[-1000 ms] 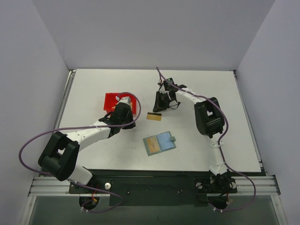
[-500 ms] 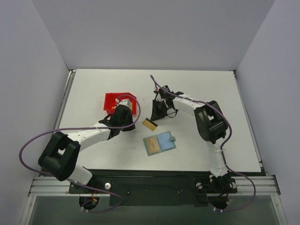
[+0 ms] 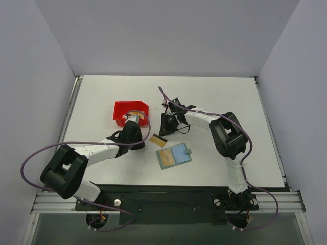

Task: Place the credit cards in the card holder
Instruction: Move the credit card to the corner of the board.

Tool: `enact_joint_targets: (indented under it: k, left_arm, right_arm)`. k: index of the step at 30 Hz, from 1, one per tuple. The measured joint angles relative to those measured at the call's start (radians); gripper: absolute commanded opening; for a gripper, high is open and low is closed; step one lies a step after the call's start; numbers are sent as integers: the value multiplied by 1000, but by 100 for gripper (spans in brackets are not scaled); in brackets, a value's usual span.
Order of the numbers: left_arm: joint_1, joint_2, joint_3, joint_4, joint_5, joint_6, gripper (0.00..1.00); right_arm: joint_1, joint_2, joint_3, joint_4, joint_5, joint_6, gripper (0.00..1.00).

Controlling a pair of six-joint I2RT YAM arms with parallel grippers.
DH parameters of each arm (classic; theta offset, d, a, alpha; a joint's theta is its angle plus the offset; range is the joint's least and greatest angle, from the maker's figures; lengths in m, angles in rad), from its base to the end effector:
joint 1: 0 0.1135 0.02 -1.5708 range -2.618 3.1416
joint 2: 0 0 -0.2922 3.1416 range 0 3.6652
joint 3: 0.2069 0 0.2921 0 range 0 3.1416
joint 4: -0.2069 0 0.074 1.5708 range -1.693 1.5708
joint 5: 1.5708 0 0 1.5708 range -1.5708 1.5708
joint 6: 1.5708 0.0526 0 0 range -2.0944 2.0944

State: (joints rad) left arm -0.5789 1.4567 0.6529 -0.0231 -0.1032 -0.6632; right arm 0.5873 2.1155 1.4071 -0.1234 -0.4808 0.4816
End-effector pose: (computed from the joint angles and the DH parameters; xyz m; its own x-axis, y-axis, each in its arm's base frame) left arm 0.2657 -0.1672 0.1467 -0.7845 -0.2188 -0.5803 0.0036 0.9340 -0.3572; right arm 0.4101 0.3022 0.1338 -0.8930 -0.1011 -0.4386 -0.3802 0.6909 0.6149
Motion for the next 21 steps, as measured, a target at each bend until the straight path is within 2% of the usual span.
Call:
enact_joint_targets:
  k: [13,21]
  left_arm:
    - [-13,-48,-129,89,61,-70,5]
    - [-120,-103,-197,126,82,-138,5]
  right_arm:
    - [93,-27,-59,49,-15,29,13]
    - [108,-68,-125,68,-14,45,13]
